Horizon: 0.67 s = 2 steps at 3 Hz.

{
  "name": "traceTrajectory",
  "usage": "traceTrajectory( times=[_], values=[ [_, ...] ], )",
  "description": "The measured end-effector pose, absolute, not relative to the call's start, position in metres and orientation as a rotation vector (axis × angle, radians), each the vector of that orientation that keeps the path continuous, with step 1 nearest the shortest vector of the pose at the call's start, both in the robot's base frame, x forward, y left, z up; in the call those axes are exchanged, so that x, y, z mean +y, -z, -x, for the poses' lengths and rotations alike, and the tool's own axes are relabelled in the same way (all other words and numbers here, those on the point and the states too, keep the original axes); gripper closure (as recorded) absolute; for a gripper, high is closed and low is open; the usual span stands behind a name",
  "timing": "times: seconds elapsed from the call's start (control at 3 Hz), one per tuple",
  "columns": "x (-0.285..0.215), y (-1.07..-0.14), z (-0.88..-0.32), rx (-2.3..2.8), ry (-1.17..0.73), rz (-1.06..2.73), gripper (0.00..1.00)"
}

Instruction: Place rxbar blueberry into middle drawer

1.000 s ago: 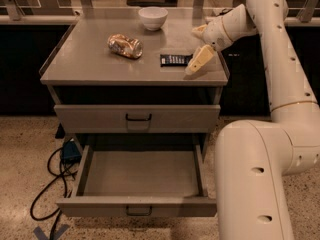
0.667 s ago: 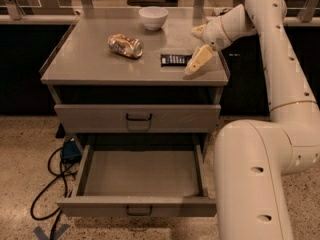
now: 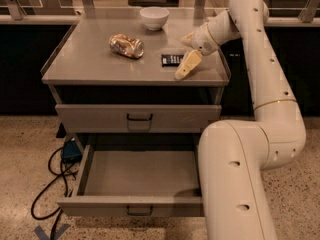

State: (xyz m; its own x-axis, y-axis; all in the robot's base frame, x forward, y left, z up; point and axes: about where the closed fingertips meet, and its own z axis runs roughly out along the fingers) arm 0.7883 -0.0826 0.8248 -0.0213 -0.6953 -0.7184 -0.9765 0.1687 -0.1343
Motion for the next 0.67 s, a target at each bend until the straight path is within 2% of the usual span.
traceTrajectory(
  times=[0.67],
  values=[
    [-0.076, -0.8195, -0.7897, 1.773, -0.558, 1.588, 0.0]
  ],
)
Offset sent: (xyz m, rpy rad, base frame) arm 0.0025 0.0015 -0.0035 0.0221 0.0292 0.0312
